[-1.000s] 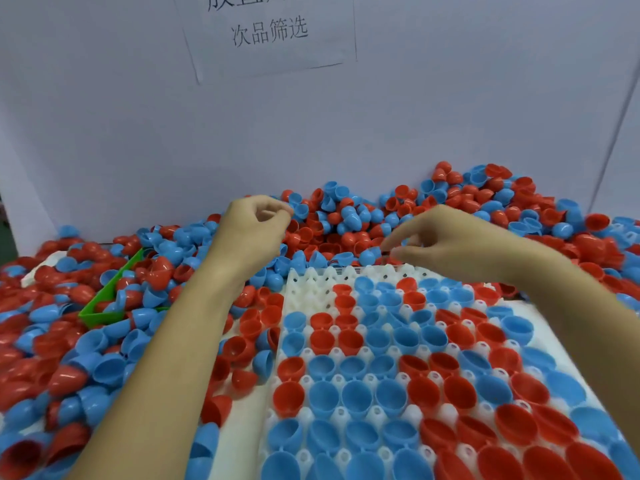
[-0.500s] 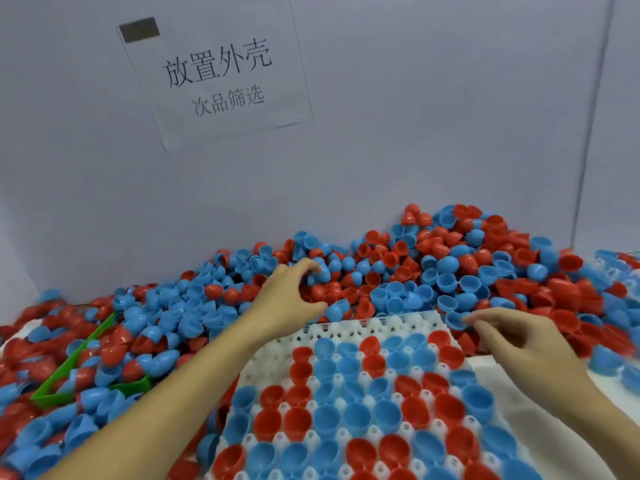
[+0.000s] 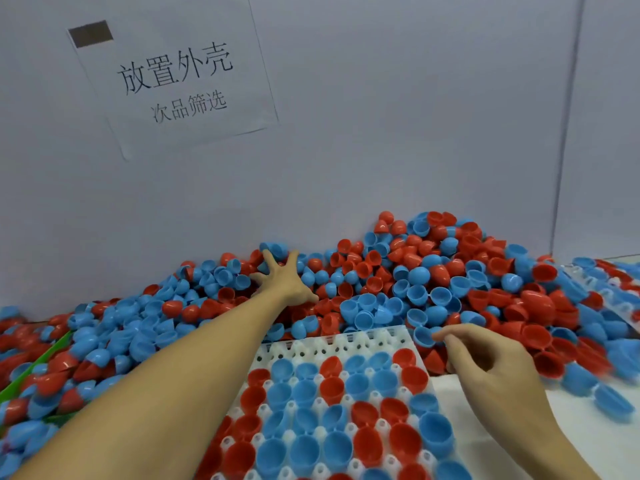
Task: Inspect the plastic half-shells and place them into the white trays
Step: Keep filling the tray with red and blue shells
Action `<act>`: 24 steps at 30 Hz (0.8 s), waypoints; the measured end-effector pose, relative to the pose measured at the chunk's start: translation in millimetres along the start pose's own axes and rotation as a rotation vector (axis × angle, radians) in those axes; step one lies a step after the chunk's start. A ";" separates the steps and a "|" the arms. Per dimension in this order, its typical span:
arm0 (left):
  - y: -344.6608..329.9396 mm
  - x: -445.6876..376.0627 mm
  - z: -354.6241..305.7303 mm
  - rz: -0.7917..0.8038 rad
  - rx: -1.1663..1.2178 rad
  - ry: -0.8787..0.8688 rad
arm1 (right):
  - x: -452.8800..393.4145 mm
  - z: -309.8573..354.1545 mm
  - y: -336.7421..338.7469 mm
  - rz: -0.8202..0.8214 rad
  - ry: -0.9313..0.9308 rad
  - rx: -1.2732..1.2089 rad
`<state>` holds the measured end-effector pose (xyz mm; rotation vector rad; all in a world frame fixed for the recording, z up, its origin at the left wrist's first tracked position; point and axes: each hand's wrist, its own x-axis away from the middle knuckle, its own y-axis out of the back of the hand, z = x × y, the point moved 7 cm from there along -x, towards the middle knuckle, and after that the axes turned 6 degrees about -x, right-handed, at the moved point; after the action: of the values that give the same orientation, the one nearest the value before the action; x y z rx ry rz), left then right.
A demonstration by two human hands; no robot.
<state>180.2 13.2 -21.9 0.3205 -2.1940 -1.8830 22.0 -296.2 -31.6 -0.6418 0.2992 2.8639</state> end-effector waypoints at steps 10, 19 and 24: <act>-8.5 -0.8 -8.1 -0.108 -0.002 0.070 | -0.2 -3.9 -3.2 0.015 0.014 -0.071; 2.9 1.4 1.8 -0.267 0.147 0.028 | 0.9 -4.8 -0.9 0.015 0.007 -0.092; 22.6 1.7 9.7 -0.263 0.303 -0.072 | 0.9 -3.7 -0.5 0.014 -0.001 -0.102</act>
<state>175.2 25.2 -0.9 0.6323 -2.5996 -1.6979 22.8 -296.4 -35.4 -0.6591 0.1584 2.9086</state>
